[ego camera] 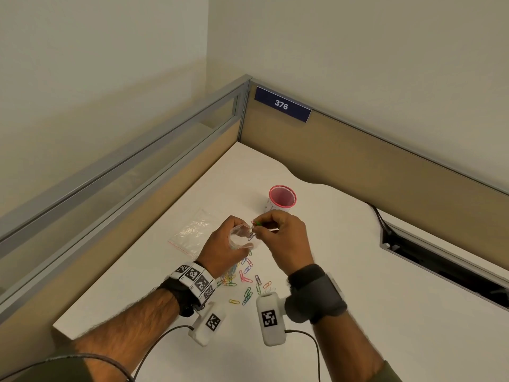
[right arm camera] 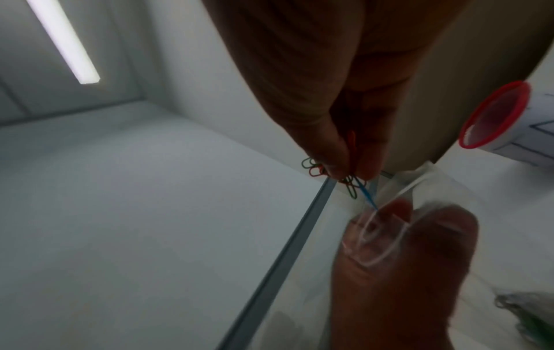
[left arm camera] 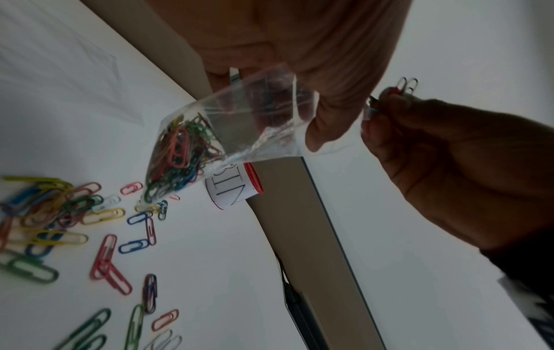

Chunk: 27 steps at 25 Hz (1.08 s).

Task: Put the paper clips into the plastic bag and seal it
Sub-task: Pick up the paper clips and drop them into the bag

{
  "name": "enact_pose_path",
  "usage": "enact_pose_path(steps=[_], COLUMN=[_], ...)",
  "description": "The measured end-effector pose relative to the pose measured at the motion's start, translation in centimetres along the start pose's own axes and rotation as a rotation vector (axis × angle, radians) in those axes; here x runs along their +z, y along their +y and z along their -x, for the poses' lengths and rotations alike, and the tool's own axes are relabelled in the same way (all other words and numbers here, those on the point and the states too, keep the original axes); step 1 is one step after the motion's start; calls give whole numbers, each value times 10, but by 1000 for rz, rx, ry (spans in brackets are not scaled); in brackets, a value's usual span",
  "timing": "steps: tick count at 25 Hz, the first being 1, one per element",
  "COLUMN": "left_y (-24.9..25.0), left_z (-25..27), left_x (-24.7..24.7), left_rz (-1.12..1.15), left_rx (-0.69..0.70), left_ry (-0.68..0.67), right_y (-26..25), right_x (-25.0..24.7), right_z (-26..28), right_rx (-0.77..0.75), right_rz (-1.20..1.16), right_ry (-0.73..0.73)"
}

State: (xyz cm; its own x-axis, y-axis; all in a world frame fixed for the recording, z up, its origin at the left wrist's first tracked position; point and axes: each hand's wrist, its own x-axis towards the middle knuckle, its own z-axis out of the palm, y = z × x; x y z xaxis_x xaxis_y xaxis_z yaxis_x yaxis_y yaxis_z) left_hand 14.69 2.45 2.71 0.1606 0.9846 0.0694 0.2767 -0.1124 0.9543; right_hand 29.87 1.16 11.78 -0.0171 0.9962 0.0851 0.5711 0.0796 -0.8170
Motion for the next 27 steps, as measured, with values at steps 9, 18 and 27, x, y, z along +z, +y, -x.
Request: enact_pose_path(steps=[9, 18, 27], left_y=[3, -13, -26], left_z=[-1, -5, -14], left_x=[-7, -41, -74], left_rz=[6, 61, 55], left_rx=[21, -12, -34], left_ry=[-4, 45, 80], right_y=[-17, 83, 120], right_x=[7, 28, 92], right_z=[-1, -17, -39], right_rx=[-111, 135, 80], right_rz=[140, 425, 678], right_ry=[-21, -126, -498])
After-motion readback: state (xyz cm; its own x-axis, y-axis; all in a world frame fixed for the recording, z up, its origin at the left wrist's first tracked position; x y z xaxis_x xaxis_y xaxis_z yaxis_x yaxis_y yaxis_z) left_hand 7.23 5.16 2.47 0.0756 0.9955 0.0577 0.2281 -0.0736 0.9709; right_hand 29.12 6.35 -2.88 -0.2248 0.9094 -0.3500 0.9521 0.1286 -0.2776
